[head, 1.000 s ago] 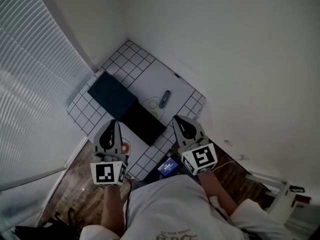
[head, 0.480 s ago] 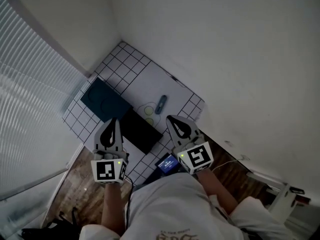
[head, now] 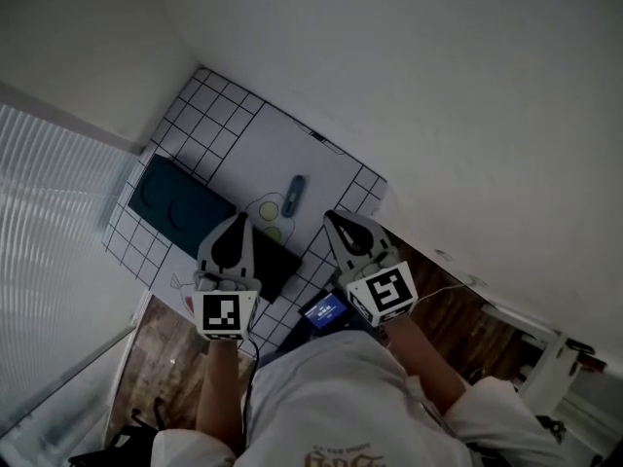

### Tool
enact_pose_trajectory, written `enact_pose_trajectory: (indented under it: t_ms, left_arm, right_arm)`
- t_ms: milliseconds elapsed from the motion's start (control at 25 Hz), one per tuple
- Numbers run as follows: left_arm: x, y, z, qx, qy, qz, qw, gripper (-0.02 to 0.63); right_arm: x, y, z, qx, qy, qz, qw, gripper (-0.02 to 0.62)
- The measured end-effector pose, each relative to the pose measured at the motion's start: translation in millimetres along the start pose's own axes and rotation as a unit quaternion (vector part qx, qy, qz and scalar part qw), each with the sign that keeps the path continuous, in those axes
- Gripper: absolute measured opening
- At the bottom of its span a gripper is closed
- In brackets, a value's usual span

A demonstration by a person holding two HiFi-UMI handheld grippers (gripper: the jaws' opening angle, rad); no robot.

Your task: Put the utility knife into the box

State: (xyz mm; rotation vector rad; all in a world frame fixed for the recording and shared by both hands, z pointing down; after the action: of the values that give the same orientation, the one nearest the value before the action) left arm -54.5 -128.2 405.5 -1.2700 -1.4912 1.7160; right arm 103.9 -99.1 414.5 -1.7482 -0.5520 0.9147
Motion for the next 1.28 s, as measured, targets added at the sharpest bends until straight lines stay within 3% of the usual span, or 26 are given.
enact_pose_trajectory:
  t_ms: [240,360,560,640,720,800,1040,1280]
  left_arm:
    - [-37,-32,-24,-0.013,-0.033,0.056,0.9978,0.009]
    - [-52,-56,-37,-0.025,-0.063,0.102,0.9925,0.009]
    - [-74,-104,-57,-0.028,-0.109,0.215,0.9702,0.011]
    - [-80,-119,-64,-0.055,-0.111,0.246,0.9613,0.012]
    - [-84,-133,-69,-0.089,-0.115,0.275,0.9504,0.046]
    - [-87,-143,-72,-0.098,-0.121,0.302,0.9405,0.094]
    - [-93,-152,-74,-0.091,-0.122,0.347,0.9254,0.117]
    - [-106,-144,-76,-0.127,-0.121,0.384,0.9063,0.153]
  right_arm:
    - [-5,-14,-16,-0.019,-0.006,0.010,1.000,0.006]
    - [-9,-23,-22,-0.022,-0.006,0.014,1.000,0.006]
    - [-16,-38,-31,-0.033,-0.005,0.031,0.999,0.006]
    - [-19,-43,-35,-0.036,-0.004,0.037,0.999,0.006]
    - [-22,-46,-37,-0.038,-0.001,0.039,0.999,0.006]
    - [-25,-51,-40,-0.042,0.003,0.040,0.998,0.006]
    - [-26,-66,-48,-0.054,0.005,0.058,0.997,0.006]
    - [-30,-72,-53,-0.060,0.014,0.066,0.996,0.006]
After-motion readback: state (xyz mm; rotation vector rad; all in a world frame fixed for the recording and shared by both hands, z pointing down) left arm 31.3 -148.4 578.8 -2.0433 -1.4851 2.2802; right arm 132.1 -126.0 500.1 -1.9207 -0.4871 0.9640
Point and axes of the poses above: the fingertips, and each gripper's own axes: x backward along the fingers, z to its left, y out of its top, the point moved 3 cm from there along x, backward along the fingers, and after that the axes turned 9 degrees about y, right-handed, at the moved point
